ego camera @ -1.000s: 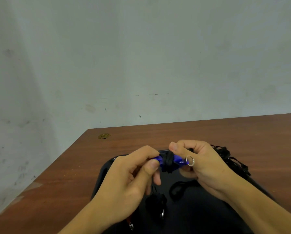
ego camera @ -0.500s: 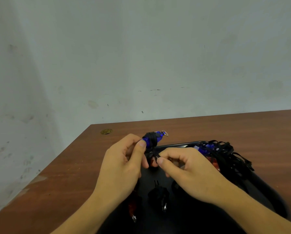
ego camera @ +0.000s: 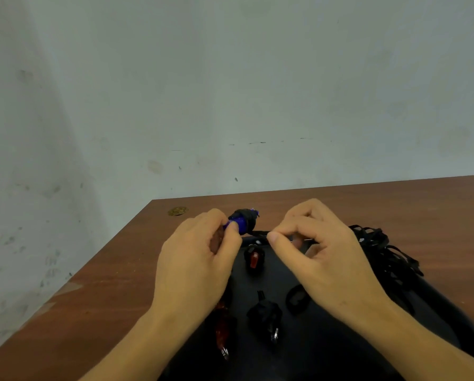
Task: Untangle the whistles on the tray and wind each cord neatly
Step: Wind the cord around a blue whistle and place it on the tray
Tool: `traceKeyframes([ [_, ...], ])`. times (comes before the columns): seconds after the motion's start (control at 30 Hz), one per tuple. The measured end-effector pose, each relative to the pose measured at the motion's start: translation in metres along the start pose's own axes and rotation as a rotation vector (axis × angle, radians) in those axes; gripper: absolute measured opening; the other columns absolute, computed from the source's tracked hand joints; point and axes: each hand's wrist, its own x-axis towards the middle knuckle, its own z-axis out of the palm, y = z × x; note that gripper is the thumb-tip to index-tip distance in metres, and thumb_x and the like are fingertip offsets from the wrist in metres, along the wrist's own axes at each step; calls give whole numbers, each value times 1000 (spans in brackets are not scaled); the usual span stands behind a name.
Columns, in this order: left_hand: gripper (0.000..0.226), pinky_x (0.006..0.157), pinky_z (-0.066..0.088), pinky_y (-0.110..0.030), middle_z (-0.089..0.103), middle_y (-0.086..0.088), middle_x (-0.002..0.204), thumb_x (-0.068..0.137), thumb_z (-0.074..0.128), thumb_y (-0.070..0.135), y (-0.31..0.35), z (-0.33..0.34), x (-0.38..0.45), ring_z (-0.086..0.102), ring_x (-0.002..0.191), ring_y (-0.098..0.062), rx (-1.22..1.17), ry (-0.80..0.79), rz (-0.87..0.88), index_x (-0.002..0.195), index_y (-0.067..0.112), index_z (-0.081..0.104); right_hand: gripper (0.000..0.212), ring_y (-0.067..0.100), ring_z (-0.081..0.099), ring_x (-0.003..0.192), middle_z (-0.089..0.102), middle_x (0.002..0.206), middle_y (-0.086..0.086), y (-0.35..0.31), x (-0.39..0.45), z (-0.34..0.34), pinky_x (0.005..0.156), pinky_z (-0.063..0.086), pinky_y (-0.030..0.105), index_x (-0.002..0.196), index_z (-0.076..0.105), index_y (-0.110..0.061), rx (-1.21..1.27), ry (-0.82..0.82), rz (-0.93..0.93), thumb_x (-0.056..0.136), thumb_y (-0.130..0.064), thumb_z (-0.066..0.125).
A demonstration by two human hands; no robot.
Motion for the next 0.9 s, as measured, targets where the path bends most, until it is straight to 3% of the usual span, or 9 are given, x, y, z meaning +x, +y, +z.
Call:
traceKeyframes([
  [0.1, 26, 51, 29, -24, 41, 10, 66, 90, 44, 37, 4, -2, 0, 38, 63, -14, 178, 19, 140, 71, 20, 48, 12, 14, 60, 79, 60, 88, -9, -4, -1, 3, 63, 43, 11, 71, 69, -24, 151, -2, 39, 82, -22, 71],
  [0.27, 24, 49, 36, -25, 42, 11, 68, 90, 44, 35, 12, -2, -2, 41, 64, -13, 281, -19, 252, 71, 22, 45, 17, 7, 64, 80, 66, 91, -9, -5, 1, 4, 65, 48, 15, 69, 76, -24, 414, -21, 180, 82, -12, 75],
  [0.43, 19, 59, 26, -20, 37, 12, 70, 89, 49, 28, 19, -3, -6, 33, 64, -9, 257, -10, 364, 74, 24, 40, 19, 9, 67, 108, 72, 107, -11, -7, 1, 0, 88, 56, 28, 88, 82, -26, 486, -118, 156, 84, -10, 73],
  [0.5, 20, 58, 27, -19, 36, 13, 71, 91, 48, 30, 18, -4, -6, 33, 64, -8, 232, -8, 346, 75, 25, 36, 25, 9, 67, 110, 74, 109, -12, -7, 1, -2, 90, 57, 30, 97, 81, -25, 428, -135, 148, 86, -6, 72],
  [0.63, 24, 56, 35, -21, 42, 14, 72, 97, 44, 40, 18, -6, -8, 42, 64, -7, 36, -50, 266, 78, 25, 43, 35, 7, 71, 101, 76, 106, -13, -13, -1, -2, 87, 57, 22, 111, 75, -25, 459, -200, 202, 85, -1, 70],
  [0.77, 11, 52, 39, -20, 53, 7, 78, 95, 47, 44, 23, -6, -12, 52, 61, -16, -286, -154, 181, 90, 35, 48, 30, 7, 73, 95, 78, 99, -8, -13, 0, -1, 81, 56, 17, 105, 75, -21, 545, -171, 231, 81, -4, 76],
  [0.9, 17, 58, 54, -34, 62, 10, 94, 88, 48, 56, 22, -3, -13, 62, 69, -15, -478, -122, -14, 101, 45, 51, 29, 8, 74, 94, 79, 98, -8, -13, 1, -4, 82, 55, 15, 101, 75, -22, 602, -145, 217, 74, -15, 78],
])
